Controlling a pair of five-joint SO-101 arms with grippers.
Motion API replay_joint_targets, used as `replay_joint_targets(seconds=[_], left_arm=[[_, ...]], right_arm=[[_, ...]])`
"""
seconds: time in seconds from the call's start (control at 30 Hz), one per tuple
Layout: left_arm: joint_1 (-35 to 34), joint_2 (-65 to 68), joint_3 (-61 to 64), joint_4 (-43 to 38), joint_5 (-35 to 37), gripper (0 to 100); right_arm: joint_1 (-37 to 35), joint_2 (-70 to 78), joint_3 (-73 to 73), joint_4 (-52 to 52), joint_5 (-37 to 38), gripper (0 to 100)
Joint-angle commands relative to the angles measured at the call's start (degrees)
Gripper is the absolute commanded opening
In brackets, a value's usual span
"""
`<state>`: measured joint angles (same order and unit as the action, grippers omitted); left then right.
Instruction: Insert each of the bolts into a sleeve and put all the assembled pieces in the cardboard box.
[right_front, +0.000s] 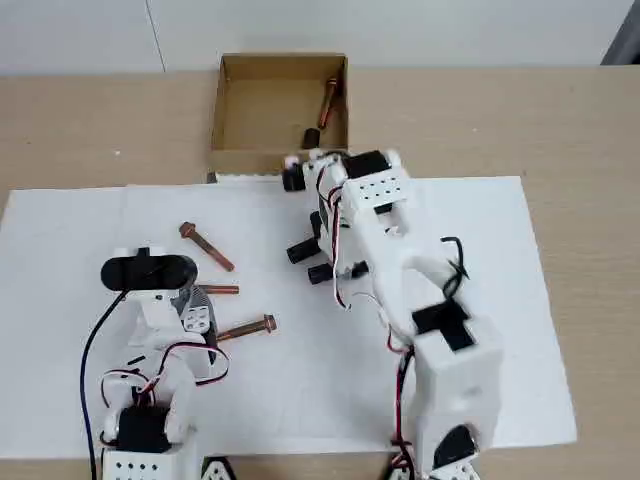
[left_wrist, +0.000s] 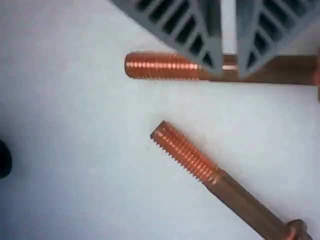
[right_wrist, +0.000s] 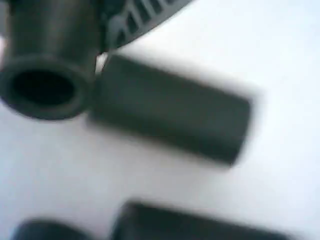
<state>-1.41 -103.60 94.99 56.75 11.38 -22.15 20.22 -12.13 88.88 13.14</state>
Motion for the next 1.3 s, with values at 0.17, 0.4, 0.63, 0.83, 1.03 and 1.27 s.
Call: replay_joint_targets(seconds=[0.17, 0.4, 0.63, 0.83, 1.03, 1.27], left_arm=[[-0.1, -0.2, -9.0, 0.5, -0.5, 1], [0.2, 8.1, -19.5, 1.8, -0.5, 1], [-0.1, 33.8, -39.5, 1.8, -0.1, 1], [0.2, 52.7, -53.3, 5.7, 3.5, 1], [0.3, 67.4, -62.5, 8.7, 9.1, 1], [0.9, 81.0, -67.4, 7.6, 22.9, 1]], right_arm=[[0.6, -20.1, -0.8, 8.0, 0.6, 0.3], [5.8, -28.2, 7.3, 8.1, 0.7, 0.3], [10.6, -34.3, 17.9, 7.2, 0.7, 0.6], [14.2, -40.4, 24.1, 6.8, 0.2, 0.6], [18.7, -46.3, 30.1, 6.9, 0.1, 0.4], [24.3, -54.2, 32.2, 6.9, -6.8, 0.4]])
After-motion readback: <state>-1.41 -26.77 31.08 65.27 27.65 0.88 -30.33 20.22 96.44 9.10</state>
